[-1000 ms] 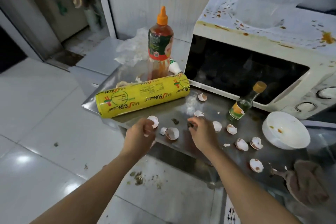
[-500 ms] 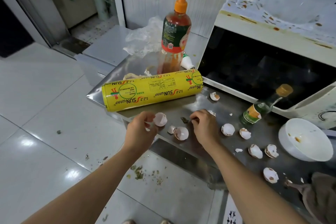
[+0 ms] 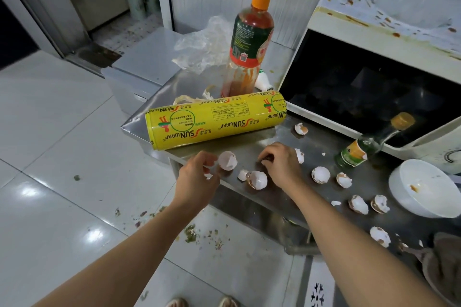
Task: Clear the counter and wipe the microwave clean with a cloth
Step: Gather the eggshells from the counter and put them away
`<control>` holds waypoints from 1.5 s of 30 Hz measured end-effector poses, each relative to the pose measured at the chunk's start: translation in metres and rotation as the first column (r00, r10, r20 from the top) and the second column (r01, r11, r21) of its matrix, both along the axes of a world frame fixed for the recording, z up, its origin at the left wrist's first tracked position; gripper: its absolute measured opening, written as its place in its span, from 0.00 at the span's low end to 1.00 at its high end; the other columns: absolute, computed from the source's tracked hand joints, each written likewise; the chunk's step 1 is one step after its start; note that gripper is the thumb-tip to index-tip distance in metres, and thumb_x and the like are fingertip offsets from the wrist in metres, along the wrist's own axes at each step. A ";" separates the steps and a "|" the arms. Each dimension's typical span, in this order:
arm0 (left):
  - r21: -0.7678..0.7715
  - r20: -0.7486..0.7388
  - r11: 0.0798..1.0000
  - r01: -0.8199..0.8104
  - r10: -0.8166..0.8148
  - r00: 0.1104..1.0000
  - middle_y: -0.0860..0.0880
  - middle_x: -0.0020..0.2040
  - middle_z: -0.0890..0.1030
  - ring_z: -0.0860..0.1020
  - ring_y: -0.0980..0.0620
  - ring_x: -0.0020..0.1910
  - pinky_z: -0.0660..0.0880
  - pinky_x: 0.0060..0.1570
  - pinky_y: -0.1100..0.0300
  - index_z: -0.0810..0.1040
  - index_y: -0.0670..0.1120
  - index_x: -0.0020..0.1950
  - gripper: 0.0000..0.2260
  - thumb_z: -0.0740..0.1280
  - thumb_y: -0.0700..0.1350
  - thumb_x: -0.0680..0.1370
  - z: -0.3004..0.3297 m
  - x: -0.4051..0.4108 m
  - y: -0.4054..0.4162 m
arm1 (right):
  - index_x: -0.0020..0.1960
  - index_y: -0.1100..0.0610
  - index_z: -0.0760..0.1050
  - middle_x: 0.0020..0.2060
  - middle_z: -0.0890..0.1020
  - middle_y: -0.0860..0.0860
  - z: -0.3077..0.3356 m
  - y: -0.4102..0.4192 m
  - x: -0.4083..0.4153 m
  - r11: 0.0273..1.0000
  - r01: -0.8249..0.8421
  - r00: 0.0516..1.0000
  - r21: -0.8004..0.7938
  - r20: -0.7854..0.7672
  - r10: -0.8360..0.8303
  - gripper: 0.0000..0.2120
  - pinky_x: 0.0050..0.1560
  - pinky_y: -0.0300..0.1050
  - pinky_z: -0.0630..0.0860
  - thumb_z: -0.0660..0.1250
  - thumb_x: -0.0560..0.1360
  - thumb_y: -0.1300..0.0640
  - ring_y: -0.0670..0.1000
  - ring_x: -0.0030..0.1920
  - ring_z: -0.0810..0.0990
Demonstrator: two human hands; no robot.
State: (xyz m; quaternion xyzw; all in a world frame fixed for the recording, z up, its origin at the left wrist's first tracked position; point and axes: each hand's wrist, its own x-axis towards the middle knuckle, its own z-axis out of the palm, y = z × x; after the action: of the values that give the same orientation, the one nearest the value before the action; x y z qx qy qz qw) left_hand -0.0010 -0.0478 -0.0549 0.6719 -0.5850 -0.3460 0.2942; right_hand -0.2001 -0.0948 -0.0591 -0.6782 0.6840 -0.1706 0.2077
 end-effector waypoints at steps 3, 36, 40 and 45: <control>-0.001 0.000 1.000 0.011 -0.011 1.000 0.49 0.53 0.79 0.76 0.53 0.48 0.76 0.49 0.59 0.76 0.47 0.57 0.14 0.71 0.40 0.72 0.001 0.001 0.001 | 0.42 0.58 0.81 0.40 0.82 0.49 0.014 0.016 0.000 0.994 0.068 0.988 -0.086 0.148 -0.055 0.08 0.41 0.27 0.70 0.71 0.68 0.69 0.47 0.41 0.78; 0.025 -0.026 0.998 0.065 -0.064 0.998 0.51 0.54 0.78 0.76 0.54 0.50 0.74 0.47 0.62 0.75 0.48 0.57 0.14 0.71 0.41 0.73 -0.007 0.017 0.003 | 0.48 0.56 0.78 0.51 0.76 0.51 0.000 0.036 0.040 0.996 0.042 0.998 -0.073 -0.049 -0.046 0.10 0.54 0.45 0.64 0.74 0.68 0.56 0.53 0.55 0.72; 0.012 -0.020 0.996 0.088 -0.088 0.996 0.50 0.54 0.78 0.76 0.53 0.50 0.73 0.48 0.62 0.75 0.47 0.57 0.14 0.71 0.39 0.73 -0.004 0.014 0.005 | 0.47 0.54 0.77 0.49 0.77 0.49 0.011 0.044 0.025 0.982 0.143 0.990 -0.125 0.025 -0.141 0.10 0.53 0.42 0.62 0.74 0.67 0.56 0.51 0.54 0.73; -0.024 0.016 0.997 0.077 -0.077 0.997 0.49 0.54 0.78 0.75 0.54 0.49 0.71 0.47 0.62 0.75 0.47 0.57 0.16 0.72 0.39 0.71 -0.005 0.006 0.003 | 0.53 0.56 0.76 0.52 0.76 0.50 0.004 0.057 0.015 0.992 0.124 0.992 0.001 0.031 -0.124 0.16 0.49 0.37 0.61 0.74 0.68 0.52 0.50 0.55 0.72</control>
State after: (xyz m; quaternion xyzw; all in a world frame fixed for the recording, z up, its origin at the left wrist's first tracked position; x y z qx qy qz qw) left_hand 0.0054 -0.0450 -0.0596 0.6477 -0.6169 -0.3449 0.2845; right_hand -0.1846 -0.0374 -0.0554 -0.6316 0.7215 -0.1939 0.2069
